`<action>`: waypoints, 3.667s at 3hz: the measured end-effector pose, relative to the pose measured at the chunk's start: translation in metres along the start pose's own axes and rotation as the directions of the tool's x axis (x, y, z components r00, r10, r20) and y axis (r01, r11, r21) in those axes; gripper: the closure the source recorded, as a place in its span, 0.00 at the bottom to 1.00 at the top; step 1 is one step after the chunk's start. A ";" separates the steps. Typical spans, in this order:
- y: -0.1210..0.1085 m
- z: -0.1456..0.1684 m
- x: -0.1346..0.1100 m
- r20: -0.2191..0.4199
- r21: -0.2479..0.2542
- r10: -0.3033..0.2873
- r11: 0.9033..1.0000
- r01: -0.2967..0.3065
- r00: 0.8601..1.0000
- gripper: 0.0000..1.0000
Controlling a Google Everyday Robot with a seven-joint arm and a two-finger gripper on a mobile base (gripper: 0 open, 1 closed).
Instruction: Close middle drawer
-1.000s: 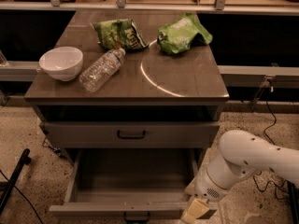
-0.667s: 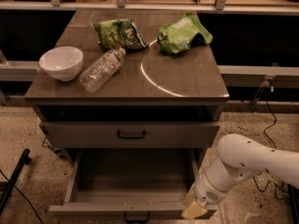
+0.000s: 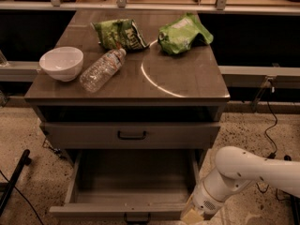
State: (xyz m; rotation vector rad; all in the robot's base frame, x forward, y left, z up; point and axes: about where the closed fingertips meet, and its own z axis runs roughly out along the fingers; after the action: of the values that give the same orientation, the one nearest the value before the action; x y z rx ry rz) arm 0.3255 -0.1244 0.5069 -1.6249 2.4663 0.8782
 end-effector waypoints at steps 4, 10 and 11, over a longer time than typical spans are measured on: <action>-0.038 0.049 0.010 0.091 0.099 0.009 0.995 -0.018 0.996 1.00; -0.139 0.075 -0.069 0.148 0.142 0.000 0.990 -0.021 0.989 1.00; -0.147 0.074 -0.076 0.154 0.154 0.006 0.988 -0.031 0.988 1.00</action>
Offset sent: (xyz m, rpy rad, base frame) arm 0.0164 -0.0079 -0.0406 0.0688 -0.1528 -0.1390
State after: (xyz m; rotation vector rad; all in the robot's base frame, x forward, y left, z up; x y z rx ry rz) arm 0.4671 -0.0675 0.4090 -1.4300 2.3825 0.7598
